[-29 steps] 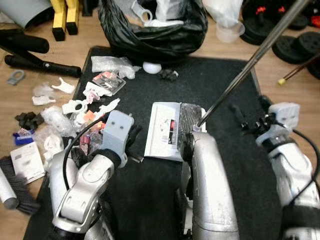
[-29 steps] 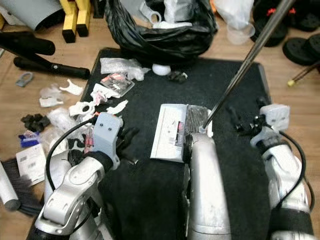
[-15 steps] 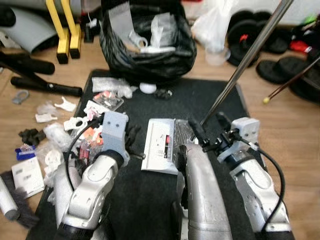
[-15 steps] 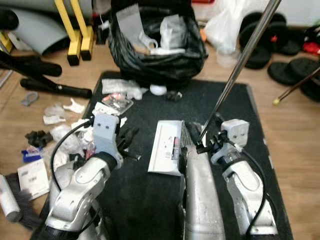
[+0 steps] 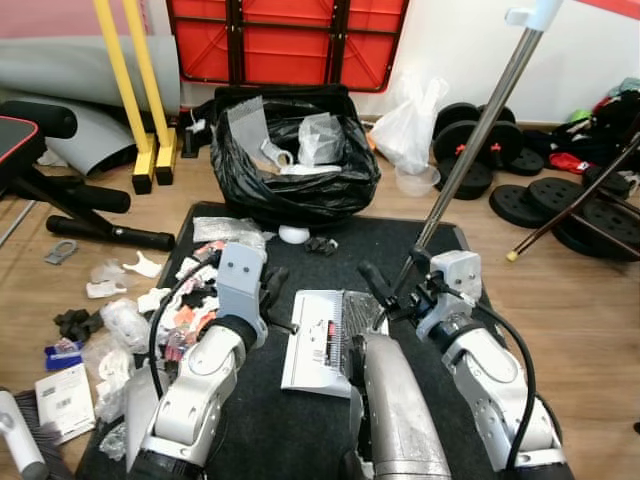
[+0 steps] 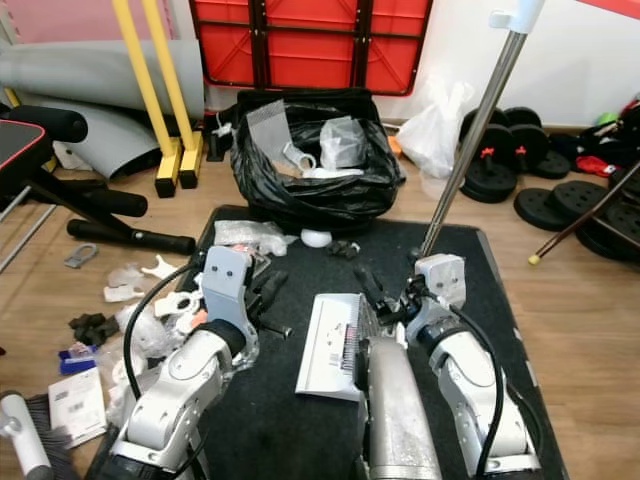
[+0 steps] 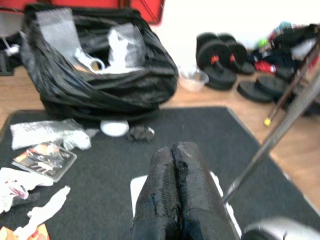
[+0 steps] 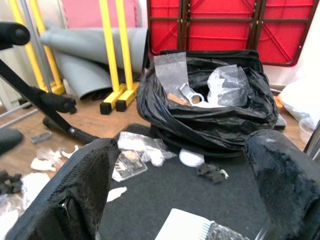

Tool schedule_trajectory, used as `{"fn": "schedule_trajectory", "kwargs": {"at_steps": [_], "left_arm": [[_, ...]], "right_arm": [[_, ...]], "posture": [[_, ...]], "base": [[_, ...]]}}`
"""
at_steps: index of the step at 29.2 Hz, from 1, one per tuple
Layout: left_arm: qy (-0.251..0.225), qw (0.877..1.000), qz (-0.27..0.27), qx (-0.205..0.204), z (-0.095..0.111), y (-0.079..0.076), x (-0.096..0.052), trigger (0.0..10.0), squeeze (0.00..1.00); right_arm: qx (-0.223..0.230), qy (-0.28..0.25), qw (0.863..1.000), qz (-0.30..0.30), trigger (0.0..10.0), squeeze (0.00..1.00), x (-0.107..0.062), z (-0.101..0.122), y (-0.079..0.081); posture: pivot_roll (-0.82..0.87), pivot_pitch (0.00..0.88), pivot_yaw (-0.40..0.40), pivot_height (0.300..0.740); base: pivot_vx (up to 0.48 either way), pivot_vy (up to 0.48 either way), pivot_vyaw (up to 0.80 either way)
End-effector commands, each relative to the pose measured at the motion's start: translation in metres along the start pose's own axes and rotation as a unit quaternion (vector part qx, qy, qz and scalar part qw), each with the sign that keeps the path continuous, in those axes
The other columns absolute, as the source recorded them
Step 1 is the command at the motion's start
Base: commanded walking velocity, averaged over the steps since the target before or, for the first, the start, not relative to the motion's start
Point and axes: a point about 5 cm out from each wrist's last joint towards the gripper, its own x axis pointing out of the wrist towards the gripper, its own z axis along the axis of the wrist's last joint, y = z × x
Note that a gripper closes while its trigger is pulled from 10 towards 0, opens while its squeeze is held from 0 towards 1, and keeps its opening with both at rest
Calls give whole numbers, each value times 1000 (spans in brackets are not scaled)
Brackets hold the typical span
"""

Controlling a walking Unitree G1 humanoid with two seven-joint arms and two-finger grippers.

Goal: Sweep floor

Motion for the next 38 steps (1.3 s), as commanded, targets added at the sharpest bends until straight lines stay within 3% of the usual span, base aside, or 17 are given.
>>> {"fn": "schedule_trajectory", "kwargs": {"at_steps": [1,8,13,25,38], "left_arm": [[-13,999,-52,-8,2,-6,2,10000,0],[-16,998,-55,-7,3,-7,2,10000,0],[-22,999,-44,1,6,-5,3,10000,0],[-28,999,-19,0,5,1,0,10000,0],[-22,999,-25,-1,6,-1,8,10000,0]], "right_arm": [[-12,-4,1000,-4,10000,0,-1,1,-5],[-12,-2,1000,-13,10000,0,-3,0,-8],[22,-4,999,-29,10000,0,-6,-1,-15],[21,-6,1000,-19,10000,0,-4,0,-13],[20,-4,1000,-11,10000,0,-1,3,-13]], "posture": [[-148,0,-123,445],[-160,0,-115,460],[-164,0,-106,475],[-156,0,-108,505],[-166,8,-115,550]], "base": [[0,0,0],[0,0,0],[0,0,0],[0,0,0],[0,0,0]]}}
